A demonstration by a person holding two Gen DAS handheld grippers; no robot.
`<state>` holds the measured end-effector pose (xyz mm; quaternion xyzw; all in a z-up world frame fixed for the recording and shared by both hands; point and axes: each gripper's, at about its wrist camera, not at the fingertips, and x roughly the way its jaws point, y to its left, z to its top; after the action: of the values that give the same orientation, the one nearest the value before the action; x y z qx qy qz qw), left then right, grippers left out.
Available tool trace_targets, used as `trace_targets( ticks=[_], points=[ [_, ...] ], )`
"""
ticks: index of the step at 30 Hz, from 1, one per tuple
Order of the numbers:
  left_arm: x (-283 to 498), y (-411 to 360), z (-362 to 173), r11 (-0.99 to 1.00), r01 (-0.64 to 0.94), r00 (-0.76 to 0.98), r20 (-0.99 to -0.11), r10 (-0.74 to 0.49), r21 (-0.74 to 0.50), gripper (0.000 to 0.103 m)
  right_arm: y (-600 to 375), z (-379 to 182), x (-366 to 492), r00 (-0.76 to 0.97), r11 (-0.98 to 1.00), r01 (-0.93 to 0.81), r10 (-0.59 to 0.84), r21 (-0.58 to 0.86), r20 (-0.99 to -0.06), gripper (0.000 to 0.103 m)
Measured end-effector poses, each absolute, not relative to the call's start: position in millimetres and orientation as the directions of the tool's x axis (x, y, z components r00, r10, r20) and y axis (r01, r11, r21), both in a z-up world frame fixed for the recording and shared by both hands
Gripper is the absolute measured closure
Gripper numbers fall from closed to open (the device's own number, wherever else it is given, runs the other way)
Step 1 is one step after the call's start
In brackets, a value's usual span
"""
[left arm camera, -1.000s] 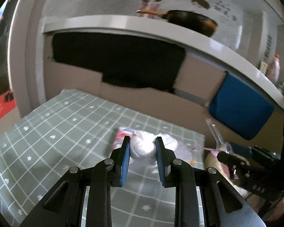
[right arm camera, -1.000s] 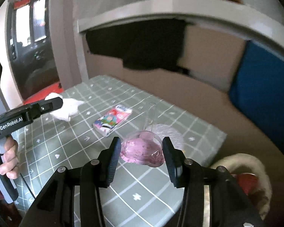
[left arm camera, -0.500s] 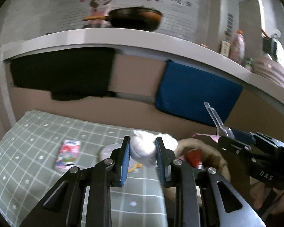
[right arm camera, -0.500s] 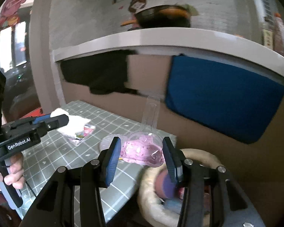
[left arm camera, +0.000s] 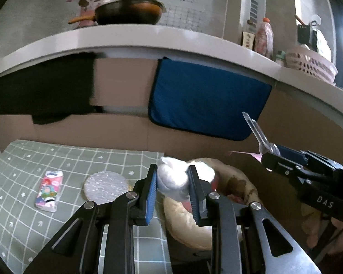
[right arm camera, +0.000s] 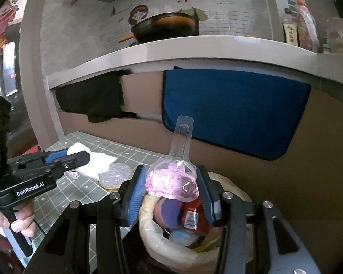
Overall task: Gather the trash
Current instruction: 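Carry the tissue and pink item over the bin and lower them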
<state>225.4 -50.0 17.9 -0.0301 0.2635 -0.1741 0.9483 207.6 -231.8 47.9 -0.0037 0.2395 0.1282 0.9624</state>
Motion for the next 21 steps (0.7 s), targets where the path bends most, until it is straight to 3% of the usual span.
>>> trace_targets(
  ticks=[21],
  points=[
    [292.1, -90.2, -57.1, 0.897, 0.362, 0.642, -0.631, -0.436, -0.253, 0.076, -258.3, -12.5, 266.5, 0.774, 0.970, -0.194, 0.243, 0.147, -0.585, 0.061]
  ],
)
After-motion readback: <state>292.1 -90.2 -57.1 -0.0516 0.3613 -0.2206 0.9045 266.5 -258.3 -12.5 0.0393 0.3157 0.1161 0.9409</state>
